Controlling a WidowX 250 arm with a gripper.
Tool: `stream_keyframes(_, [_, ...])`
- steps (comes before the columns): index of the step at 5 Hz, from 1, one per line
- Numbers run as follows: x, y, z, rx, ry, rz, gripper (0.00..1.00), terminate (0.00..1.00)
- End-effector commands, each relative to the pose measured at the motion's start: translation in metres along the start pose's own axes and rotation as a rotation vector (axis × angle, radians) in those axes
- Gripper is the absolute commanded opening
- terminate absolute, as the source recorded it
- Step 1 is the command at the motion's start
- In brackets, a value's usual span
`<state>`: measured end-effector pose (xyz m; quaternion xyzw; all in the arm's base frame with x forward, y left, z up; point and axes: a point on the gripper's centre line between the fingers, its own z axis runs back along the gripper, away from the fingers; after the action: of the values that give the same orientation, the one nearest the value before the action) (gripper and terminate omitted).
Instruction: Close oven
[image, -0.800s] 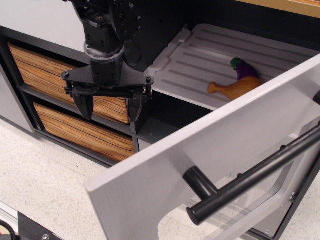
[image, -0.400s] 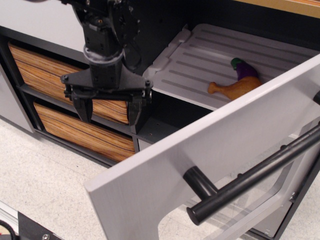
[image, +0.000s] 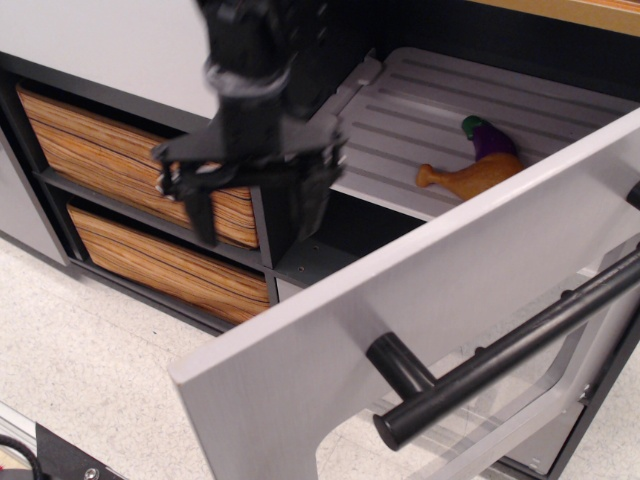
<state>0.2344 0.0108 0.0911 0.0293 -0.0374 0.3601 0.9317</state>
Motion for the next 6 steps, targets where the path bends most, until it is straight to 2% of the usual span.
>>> stream_keyframes(1, [-0.033,-0.026,0.069,-0.083,0.021,0.089,1.0,0.0])
stream_keyframes(2, [-0.048,-0.032,0.098,-0.115,0.143,0.168,1.0,0.0])
stream_keyframes(3, [-0.06,-0.039,0.123,-0.154,0.203,0.198,1.0,0.0])
stream_keyframes(5, [-0.088,-0.051,0.147,-0.189,0.306,0.213,1.0,0.0])
stream_keyframes(6, [-0.106,-0.065,0.147,-0.197,0.364,0.228,1.0,0.0])
